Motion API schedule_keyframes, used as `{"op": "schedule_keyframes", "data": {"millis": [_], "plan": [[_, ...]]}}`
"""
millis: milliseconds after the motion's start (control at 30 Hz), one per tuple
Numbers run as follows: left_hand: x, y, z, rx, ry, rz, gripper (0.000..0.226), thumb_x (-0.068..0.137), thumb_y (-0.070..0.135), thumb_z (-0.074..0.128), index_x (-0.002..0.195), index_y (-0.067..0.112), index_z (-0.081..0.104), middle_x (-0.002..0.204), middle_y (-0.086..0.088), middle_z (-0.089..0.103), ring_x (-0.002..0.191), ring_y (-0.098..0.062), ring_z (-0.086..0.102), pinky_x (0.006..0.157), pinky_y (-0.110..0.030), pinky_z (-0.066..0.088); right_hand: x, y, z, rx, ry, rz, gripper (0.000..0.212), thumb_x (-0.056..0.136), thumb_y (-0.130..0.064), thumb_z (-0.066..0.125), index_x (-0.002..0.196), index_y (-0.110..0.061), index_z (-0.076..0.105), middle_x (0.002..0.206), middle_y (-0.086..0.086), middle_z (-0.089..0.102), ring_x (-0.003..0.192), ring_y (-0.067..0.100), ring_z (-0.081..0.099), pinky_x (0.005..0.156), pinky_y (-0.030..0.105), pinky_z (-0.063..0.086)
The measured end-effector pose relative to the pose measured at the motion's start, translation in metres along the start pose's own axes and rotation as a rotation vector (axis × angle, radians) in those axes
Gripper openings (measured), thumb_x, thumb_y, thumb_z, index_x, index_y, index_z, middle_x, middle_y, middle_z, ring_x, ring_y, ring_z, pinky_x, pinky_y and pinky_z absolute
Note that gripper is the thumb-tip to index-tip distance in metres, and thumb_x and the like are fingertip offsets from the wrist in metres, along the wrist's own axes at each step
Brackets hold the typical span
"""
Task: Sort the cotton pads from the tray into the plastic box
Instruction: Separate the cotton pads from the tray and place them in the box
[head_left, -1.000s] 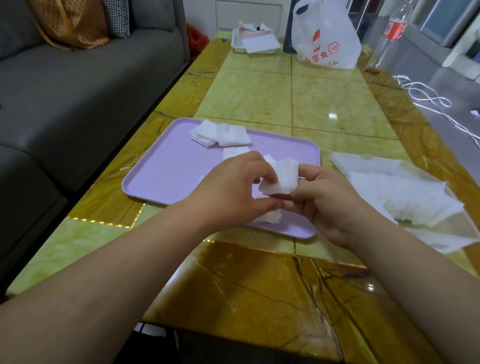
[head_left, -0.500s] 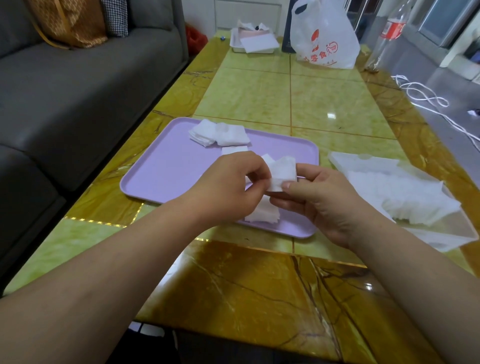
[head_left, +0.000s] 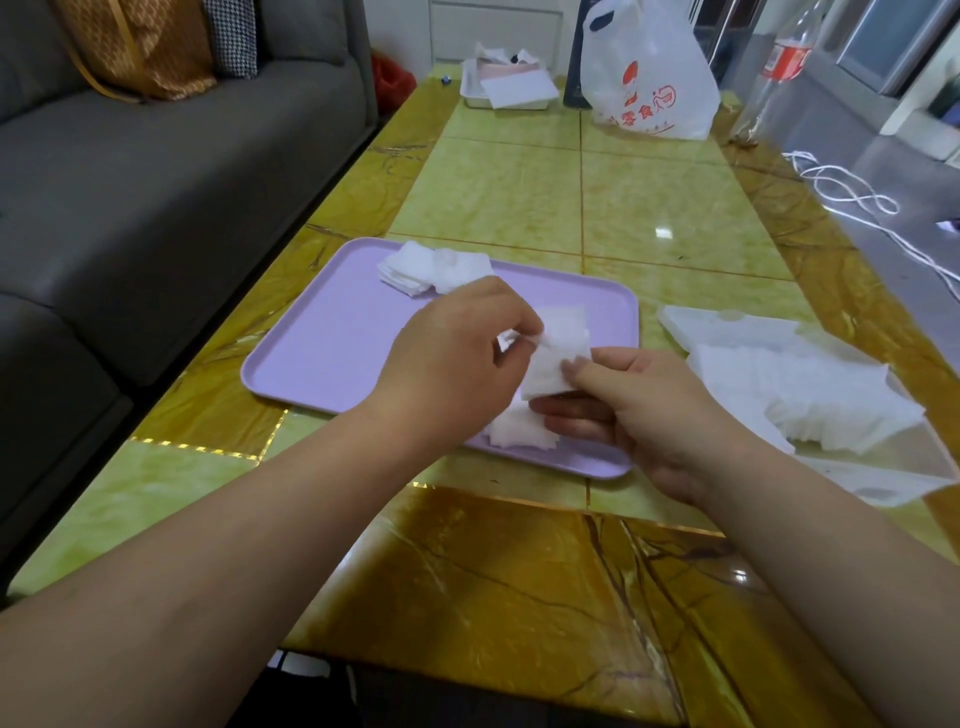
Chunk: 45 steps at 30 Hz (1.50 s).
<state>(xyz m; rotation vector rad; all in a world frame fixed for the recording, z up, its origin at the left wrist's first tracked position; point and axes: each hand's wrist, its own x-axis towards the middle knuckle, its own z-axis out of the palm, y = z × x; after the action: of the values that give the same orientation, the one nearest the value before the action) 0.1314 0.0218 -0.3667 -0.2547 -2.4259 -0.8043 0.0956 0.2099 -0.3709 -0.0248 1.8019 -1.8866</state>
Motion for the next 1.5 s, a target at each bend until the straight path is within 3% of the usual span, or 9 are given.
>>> {"op": "schedule_keyframes", "data": {"millis": [267, 733, 833, 1033, 1167, 1267, 1333, 1400, 1500], "plan": [[-0.004, -0.001, 0.01, 0.082, -0.126, 0.05, 0.025, 0.086, 0.019, 0.059, 0.098, 0.025, 0.08, 0.088, 0.008, 0.064, 0.064, -0.008, 0.043, 0.055, -0.034, 0.049, -0.003, -0.003, 0.0, 0.0, -0.047, -0.035, 0.024, 0.104, -0.017, 0.058, 0.113, -0.002, 0.074, 0.105, 0.017, 0.078, 0.101, 0.029, 0.076, 0.089, 0.04, 0.061], [-0.006, 0.011, 0.005, 0.127, -0.225, 0.003, 0.027, 0.091, 0.034, 0.054, 0.1, 0.027, 0.079, 0.087, 0.008, 0.061, 0.068, -0.018, 0.059, 0.058, -0.041, 0.053, -0.003, -0.009, 0.004, 0.175, -0.01, 0.05, 0.032, 0.107, -0.02, 0.048, 0.12, 0.001, 0.067, 0.109, 0.023, 0.076, 0.101, 0.036, 0.076, 0.09, 0.047, 0.061], [-0.007, 0.016, 0.003, 0.15, -0.285, -0.006, 0.03, 0.09, 0.04, 0.051, 0.101, 0.032, 0.077, 0.089, 0.009, 0.058, 0.072, -0.015, 0.058, 0.061, -0.038, 0.052, -0.003, -0.009, 0.002, 0.194, -0.04, 0.054, 0.037, 0.103, -0.032, 0.057, 0.12, -0.001, 0.069, 0.11, 0.022, 0.076, 0.103, 0.035, 0.075, 0.092, 0.046, 0.06], [-0.004, 0.003, -0.004, 0.175, -0.437, -0.065, 0.039, 0.089, 0.023, 0.054, 0.124, 0.033, 0.069, 0.111, 0.014, 0.06, 0.089, -0.012, 0.058, 0.074, -0.037, 0.053, 0.002, 0.001, -0.003, 0.056, 0.156, -0.008, 0.017, 0.099, -0.009, 0.064, 0.113, -0.002, 0.07, 0.108, 0.018, 0.077, 0.092, 0.028, 0.078, 0.08, 0.037, 0.064], [-0.008, -0.002, 0.001, 0.264, -0.612, -0.13, 0.042, 0.091, 0.041, 0.063, 0.132, 0.033, 0.059, 0.119, 0.012, 0.058, 0.103, -0.015, 0.059, 0.085, -0.034, 0.051, 0.002, 0.0, -0.002, 0.039, 0.187, -0.02, 0.014, 0.102, -0.01, 0.058, 0.114, -0.008, 0.064, 0.109, 0.017, 0.075, 0.087, 0.028, 0.079, 0.076, 0.038, 0.065], [-0.007, -0.005, 0.004, 0.201, -0.631, -0.196, 0.05, 0.088, 0.046, 0.068, 0.135, 0.033, 0.058, 0.113, 0.013, 0.058, 0.095, -0.014, 0.058, 0.082, -0.032, 0.05, 0.001, 0.002, -0.001, 0.0, 0.205, -0.05, 0.011, 0.102, -0.013, 0.059, 0.111, -0.01, 0.065, 0.107, 0.015, 0.075, 0.087, 0.029, 0.079, 0.076, 0.041, 0.065], [-0.004, -0.004, 0.005, 0.172, -0.644, -0.238, 0.044, 0.084, 0.046, 0.071, 0.126, 0.035, 0.061, 0.104, 0.017, 0.057, 0.091, -0.012, 0.057, 0.079, -0.031, 0.049, 0.001, 0.002, -0.003, -0.059, 0.25, -0.093, 0.007, 0.101, -0.014, 0.06, 0.106, -0.013, 0.066, 0.103, 0.012, 0.076, 0.087, 0.03, 0.078, 0.077, 0.044, 0.064], [-0.004, -0.002, 0.006, 0.181, -0.659, -0.253, 0.021, 0.082, 0.045, 0.072, 0.098, 0.039, 0.06, 0.094, 0.016, 0.056, 0.089, -0.014, 0.059, 0.073, -0.031, 0.048, 0.001, 0.002, -0.005, -0.096, 0.288, -0.133, 0.005, 0.1, -0.015, 0.062, 0.101, -0.016, 0.067, 0.1, 0.01, 0.076, 0.088, 0.033, 0.077, 0.076, 0.045, 0.064], [-0.006, 0.0, 0.007, 0.144, -0.647, -0.277, 0.02, 0.081, 0.041, 0.073, 0.084, 0.035, 0.054, 0.092, 0.015, 0.055, 0.088, -0.011, 0.057, 0.072, -0.03, 0.048, 0.001, 0.004, -0.007, -0.101, 0.301, -0.15, 0.004, 0.099, -0.014, 0.063, 0.099, -0.015, 0.066, 0.102, 0.011, 0.076, 0.087, 0.031, 0.077, 0.075, 0.042, 0.064]]}}
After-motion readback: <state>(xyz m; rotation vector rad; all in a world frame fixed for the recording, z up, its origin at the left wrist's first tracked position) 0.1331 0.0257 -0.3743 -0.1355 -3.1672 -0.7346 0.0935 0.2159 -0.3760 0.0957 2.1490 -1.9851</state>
